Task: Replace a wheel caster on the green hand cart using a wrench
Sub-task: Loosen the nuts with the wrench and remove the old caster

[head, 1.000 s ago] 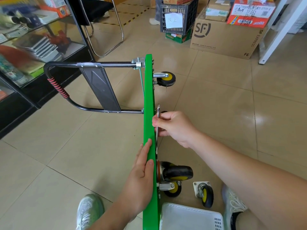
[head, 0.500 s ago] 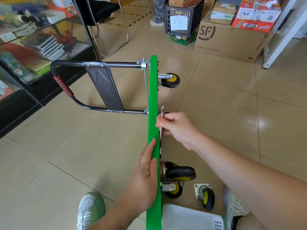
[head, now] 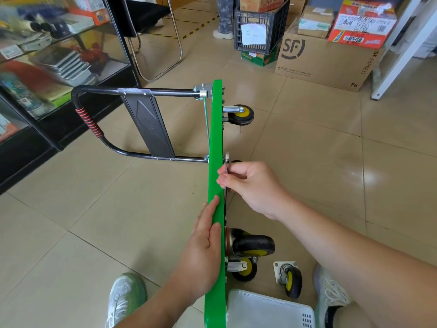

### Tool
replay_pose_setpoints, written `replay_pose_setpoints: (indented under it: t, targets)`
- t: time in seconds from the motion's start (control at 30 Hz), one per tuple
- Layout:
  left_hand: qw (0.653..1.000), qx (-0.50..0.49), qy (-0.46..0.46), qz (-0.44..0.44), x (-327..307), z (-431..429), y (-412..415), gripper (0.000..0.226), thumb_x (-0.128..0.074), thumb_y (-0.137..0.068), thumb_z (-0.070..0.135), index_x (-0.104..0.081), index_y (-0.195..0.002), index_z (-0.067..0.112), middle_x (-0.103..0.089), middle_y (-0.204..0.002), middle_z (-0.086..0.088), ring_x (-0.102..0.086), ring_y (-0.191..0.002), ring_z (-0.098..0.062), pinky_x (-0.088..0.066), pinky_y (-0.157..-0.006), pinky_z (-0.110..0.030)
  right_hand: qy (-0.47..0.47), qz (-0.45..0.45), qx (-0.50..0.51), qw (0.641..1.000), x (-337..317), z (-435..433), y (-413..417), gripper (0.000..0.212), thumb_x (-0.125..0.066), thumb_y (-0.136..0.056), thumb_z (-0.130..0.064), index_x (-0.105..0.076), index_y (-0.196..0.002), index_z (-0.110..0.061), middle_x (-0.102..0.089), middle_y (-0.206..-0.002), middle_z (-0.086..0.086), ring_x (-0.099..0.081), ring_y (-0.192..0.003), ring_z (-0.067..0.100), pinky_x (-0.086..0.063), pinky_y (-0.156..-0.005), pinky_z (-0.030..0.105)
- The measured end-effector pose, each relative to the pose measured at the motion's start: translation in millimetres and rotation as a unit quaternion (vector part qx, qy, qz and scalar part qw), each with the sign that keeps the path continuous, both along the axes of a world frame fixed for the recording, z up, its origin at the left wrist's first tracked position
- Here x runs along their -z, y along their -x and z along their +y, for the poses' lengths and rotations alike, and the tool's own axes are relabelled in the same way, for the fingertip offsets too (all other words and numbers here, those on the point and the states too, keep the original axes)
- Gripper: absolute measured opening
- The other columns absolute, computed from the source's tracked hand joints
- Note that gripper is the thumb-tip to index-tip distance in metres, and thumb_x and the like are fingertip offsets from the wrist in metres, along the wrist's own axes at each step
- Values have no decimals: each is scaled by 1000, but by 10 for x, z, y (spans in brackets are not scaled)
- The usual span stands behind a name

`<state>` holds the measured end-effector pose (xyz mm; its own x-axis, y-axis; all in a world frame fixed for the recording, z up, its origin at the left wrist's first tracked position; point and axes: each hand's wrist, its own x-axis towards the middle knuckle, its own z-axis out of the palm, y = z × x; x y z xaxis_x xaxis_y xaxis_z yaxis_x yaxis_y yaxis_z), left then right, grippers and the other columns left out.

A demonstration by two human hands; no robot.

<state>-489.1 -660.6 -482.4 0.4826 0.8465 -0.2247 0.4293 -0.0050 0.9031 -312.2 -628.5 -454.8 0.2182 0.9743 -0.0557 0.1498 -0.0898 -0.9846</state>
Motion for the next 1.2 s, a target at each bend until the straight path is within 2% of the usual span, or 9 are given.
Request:
replay_pose_setpoints:
  t: [0.07, 0.23, 0.37, 0.5, 0.6, 0.7, 0.83, 0.97, 1.2]
  targets:
    - [1000, -6, 4, 0, 4, -4, -1, 48, -31, -112, 26, -25, -153, 49, -25, -165, 19, -18, -152, 5, -12, -127, -24, -5, 8, 10, 1000, -39, -76, 12, 16, -69, -94, -12, -75, -92, -28, -75, -84, -10, -68, -83, 3, -57, -86, 30]
    - [1000, -9, -1, 0, 9, -18, -8, 48, -32, -112, 25, -24, -150, 53, -28, -164, 17, -18, -153, 3, -14, -128, -30, -55, -17, -19, 998, -73, -324, 118, 26, -72, -90, -7, -74, -92, -33, -77, -94, -18, -72, -99, 4, -56, -94, 25]
    - [1000, -14, 4, -3, 1, -15, -13, 50, -32, -112, 25, -25, -156, 47, -28, -164, 19, -21, -151, 4, -14, -127, -27, -65, 29, 13, 997, -59, -409, 100, 21, -71, -90, -3, -75, -103, -19, -75, -97, -16, -71, -101, 3, -54, -89, 17]
    - [1000, -18, 9, -3, -32, -32, -14, 48, -33, -112, 25, -26, -152, 51, -27, -163, 20, -21, -150, 4, -13, -125, -23, -56, 36, 18, 998, -85, -347, 71, 27, -71, -89, -2, -72, -103, -25, -77, -97, -5, -73, -98, 9, -57, -90, 25]
    - [1000, -14, 7, -2, -43, -32, -12, 47, -33, -112, 25, -25, -146, 56, -27, -164, 20, -21, -150, 5, -13, -125, -21, -41, 35, 27, 998, -118, -262, 25, 23, -76, -85, -3, -75, -96, -23, -78, -95, -3, -74, -89, 10, -59, -78, 27]
    - [1000, -6, 4, 8, -43, -21, -5, 49, -31, -112, 26, -25, -154, 50, -25, -164, 21, -19, -151, 5, -10, -123, -16, -24, 25, 16, 999, -155, -190, -7, 18, -80, -82, -5, -76, -93, -19, -78, -90, -2, -72, -77, 9, -57, -73, 25]
    - [1000, -3, 5, 4, -24, -11, -1, 49, -32, -112, 25, -25, -152, 52, -25, -163, 22, -18, -150, 7, -10, -122, -14, -45, -19, 0, 999, -197, -184, 6, 20, -80, -83, -6, -77, -89, -24, -78, -90, -7, -74, -87, 7, -59, -84, 27]
    - [1000, 2, -1, 6, 9, 3, 6, 47, -32, -111, 26, -25, -143, 61, -23, -165, 22, -14, -151, 10, -9, -127, -23, -60, 19, 38, 997, -220, -162, -112, 19, -75, -86, -2, -76, -88, -21, -77, -83, -5, -73, -80, 9, -58, -73, 25]
    - [1000, 16, -1, 8, 21, 15, 5, 50, -30, -111, 28, -20, -142, 67, -21, -165, 24, -12, -151, 10, -10, -129, -27, 51, 146, 145, 977, 3, 68, -339, 5, -72, -90, -7, -75, -93, -10, -74, -87, 8, -73, -81, 21, -59, -67, 28]
